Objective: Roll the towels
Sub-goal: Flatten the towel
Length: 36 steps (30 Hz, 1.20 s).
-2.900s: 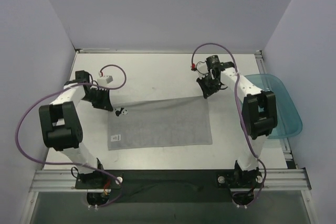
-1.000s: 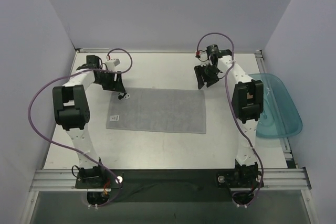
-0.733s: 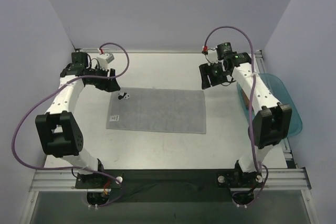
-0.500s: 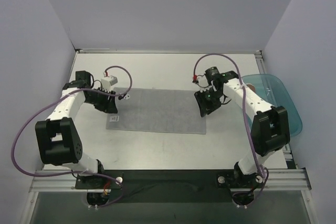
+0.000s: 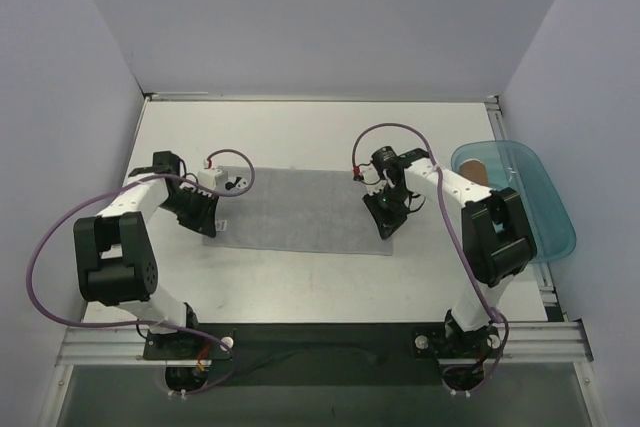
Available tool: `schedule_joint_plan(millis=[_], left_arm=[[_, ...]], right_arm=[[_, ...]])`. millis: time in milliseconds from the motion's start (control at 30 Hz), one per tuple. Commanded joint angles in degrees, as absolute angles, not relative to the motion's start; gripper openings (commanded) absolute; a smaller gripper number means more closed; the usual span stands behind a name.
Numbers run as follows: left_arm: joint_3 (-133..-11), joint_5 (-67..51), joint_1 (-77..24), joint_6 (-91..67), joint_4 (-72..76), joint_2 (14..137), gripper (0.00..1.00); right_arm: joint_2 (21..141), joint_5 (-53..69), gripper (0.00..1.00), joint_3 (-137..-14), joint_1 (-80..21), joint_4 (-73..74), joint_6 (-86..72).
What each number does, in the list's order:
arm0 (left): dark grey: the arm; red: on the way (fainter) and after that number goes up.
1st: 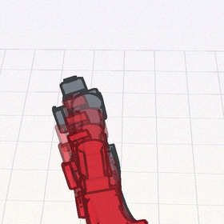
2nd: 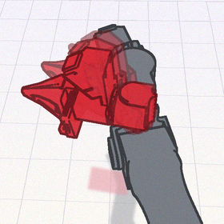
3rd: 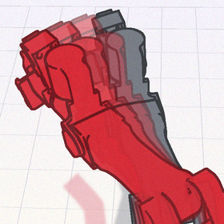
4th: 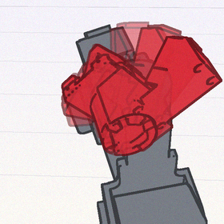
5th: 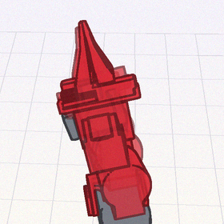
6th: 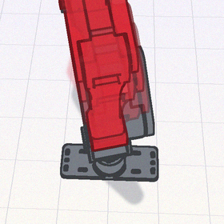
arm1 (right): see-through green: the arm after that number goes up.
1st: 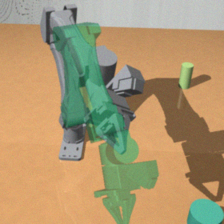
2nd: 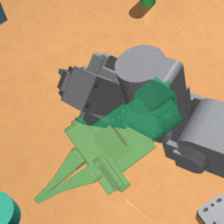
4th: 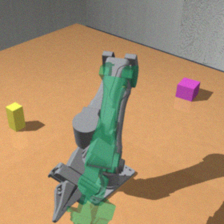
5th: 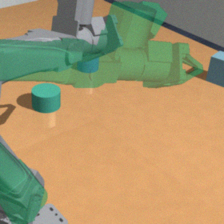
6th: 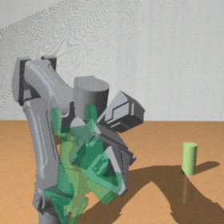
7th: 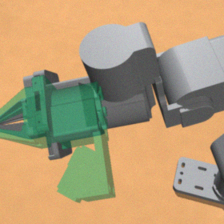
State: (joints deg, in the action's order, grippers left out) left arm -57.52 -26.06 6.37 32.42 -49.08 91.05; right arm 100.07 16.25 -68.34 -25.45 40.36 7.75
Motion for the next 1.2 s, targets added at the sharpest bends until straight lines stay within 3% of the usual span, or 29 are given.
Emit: schedule_joint_plan(millis=[0, 700, 1167], left_arm=[[-56.9, -24.3, 6.6, 33.8, -46.6, 91.9, 0.31], [-52.5, -14.5, 6.6, 35.6, -43.2, 96.9, 0.26], [-47.1, -12.2, 7.3, 38.7, -49.0, 88.0, 0.21]], right_arm=[[101.2, 14.1, 0.12, -67.8, -25.7, 40.9, 8.3], [110.1, 3.3, 0.06, -66.6, -28.6, 41.7, 10.2], [104.4, 5.6, 0.05, -62.9, -33.9, 43.8, 14.5]])
